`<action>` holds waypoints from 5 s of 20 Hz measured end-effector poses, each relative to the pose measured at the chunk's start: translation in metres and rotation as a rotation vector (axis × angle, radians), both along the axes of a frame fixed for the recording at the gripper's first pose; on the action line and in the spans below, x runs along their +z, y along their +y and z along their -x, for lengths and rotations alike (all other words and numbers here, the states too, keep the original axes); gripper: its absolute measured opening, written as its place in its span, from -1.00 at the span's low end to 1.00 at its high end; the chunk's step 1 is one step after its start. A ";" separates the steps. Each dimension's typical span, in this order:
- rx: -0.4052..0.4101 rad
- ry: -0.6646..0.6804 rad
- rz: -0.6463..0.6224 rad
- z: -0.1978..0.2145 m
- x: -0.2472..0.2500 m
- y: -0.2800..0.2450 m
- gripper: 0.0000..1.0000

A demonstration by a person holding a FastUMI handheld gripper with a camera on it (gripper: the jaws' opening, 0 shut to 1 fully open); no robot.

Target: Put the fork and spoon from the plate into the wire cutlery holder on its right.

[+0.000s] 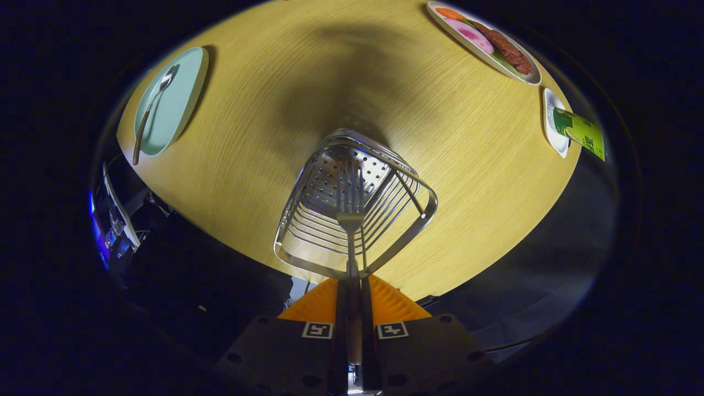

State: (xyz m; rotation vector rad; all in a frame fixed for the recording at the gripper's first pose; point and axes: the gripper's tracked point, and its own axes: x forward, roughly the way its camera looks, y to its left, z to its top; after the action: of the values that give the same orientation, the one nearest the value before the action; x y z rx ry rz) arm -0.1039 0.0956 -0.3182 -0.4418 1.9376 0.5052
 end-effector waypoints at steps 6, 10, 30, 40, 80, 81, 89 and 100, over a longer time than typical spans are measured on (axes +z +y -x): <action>-0.096 -0.104 -0.061 -0.011 0.003 -0.005 0.18; -0.185 -0.231 -0.161 -0.019 0.012 -0.005 0.66; -0.537 -0.712 -0.688 -0.060 0.140 0.195 0.97; -0.446 -0.586 -0.702 -0.032 0.076 0.347 0.91; -0.365 -0.572 -0.579 -0.056 0.114 0.184 -0.86; -0.368 -0.571 -0.565 -0.054 0.118 0.166 -0.86; -0.327 -0.508 -0.415 -0.021 0.114 0.053 -0.86; -0.123 -0.143 -0.176 0.016 0.059 0.003 -0.87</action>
State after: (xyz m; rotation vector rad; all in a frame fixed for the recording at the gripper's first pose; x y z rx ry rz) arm -0.1202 0.0984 -0.2590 -0.2376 1.7541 0.5440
